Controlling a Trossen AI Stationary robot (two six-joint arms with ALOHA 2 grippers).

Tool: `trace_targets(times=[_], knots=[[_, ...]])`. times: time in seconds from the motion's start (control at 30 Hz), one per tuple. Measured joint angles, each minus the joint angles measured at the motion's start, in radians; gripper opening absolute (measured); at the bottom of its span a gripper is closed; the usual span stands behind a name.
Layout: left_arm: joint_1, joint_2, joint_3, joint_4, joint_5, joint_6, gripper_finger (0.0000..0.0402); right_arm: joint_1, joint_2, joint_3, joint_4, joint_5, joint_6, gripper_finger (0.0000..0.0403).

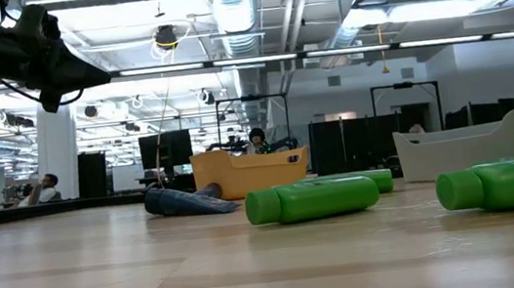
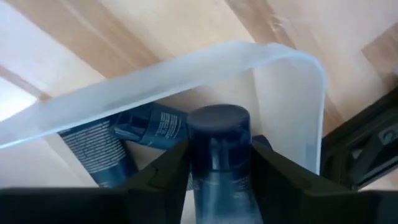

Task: Pick & Place Travel size toiletries
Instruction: Put the dark blue shave cream into the transparent bin

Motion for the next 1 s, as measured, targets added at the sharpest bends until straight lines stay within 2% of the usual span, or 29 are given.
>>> trace_targets(times=[0.33, 0.53, 0.67, 0.77, 0.9, 1.0], knots=[[0.0, 0.0, 0.0, 0.001, 0.0, 0.0, 0.0002, -0.009, 0.0, 0.003, 0.016, -0.001, -0.076, 0.0192], [0.0, 0.0, 0.0, 0.008, 0.0, 0.0, 0.0002, -0.057, -0.04, 0.092, 0.005, 0.024, -0.16, 0.0207], [0.0, 0.0, 0.0, 0.009, 0.0, 0.0, 0.0002, -0.137, -0.074, 0.175, -0.065, 0.073, -0.207, 0.0211], [0.0, 0.0, 0.0, 0.01, 0.001, 0.0, 0.0002, -0.227, -0.071, 0.236, -0.062, 0.169, -0.278, 0.0211], [0.0, 0.0, 0.0, 0.01, 0.004, 0.0, 0.0002, -0.36, -0.01, 0.303, -0.005, 0.287, -0.491, 0.0211], [0.0, 0.0, 0.0, 0.01, 0.003, 0.0, 0.0002, -0.457, 0.07, 0.344, 0.083, 0.309, -0.668, 0.0211]])
